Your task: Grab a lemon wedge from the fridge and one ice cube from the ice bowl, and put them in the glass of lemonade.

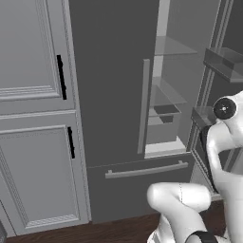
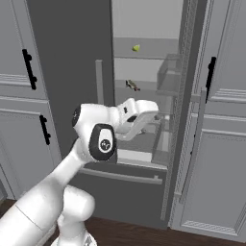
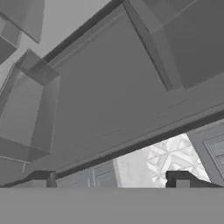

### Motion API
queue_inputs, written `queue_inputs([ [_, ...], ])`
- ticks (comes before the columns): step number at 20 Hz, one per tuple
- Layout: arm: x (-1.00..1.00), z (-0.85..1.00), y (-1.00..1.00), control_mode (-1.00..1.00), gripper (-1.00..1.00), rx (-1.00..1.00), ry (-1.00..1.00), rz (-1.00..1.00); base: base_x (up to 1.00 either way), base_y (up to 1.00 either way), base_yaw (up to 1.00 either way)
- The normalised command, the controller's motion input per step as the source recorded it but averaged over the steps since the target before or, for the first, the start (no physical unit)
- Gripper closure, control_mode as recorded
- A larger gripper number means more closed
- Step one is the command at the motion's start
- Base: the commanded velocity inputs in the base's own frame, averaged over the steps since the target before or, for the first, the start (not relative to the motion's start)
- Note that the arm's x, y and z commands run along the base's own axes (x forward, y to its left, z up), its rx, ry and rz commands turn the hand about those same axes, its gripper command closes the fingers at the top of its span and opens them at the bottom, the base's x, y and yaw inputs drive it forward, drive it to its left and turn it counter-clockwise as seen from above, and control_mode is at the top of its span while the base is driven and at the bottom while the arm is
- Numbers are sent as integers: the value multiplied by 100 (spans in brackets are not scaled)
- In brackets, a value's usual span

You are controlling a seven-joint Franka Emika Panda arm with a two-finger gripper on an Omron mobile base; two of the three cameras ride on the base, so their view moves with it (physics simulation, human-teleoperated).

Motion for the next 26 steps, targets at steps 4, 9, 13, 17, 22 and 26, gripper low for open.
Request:
queue_inputs([
  [4,-51,15,100,-100,-100,21,-47,-8,0,0,0],
  [9,-35,4,100,-100,-100,29,-37,-3,0,0,0],
  [13,-2,0,100,-100,-100,48,-18,3,0,0,0],
  [17,0,10,100,-100,-100,52,-2,15,0,0,0],
  [22,0,10,75,-100,-100,45,1,28,0,0,0],
  [26,0,11,24,-100,-100,36,0,30,0,0,0],
])
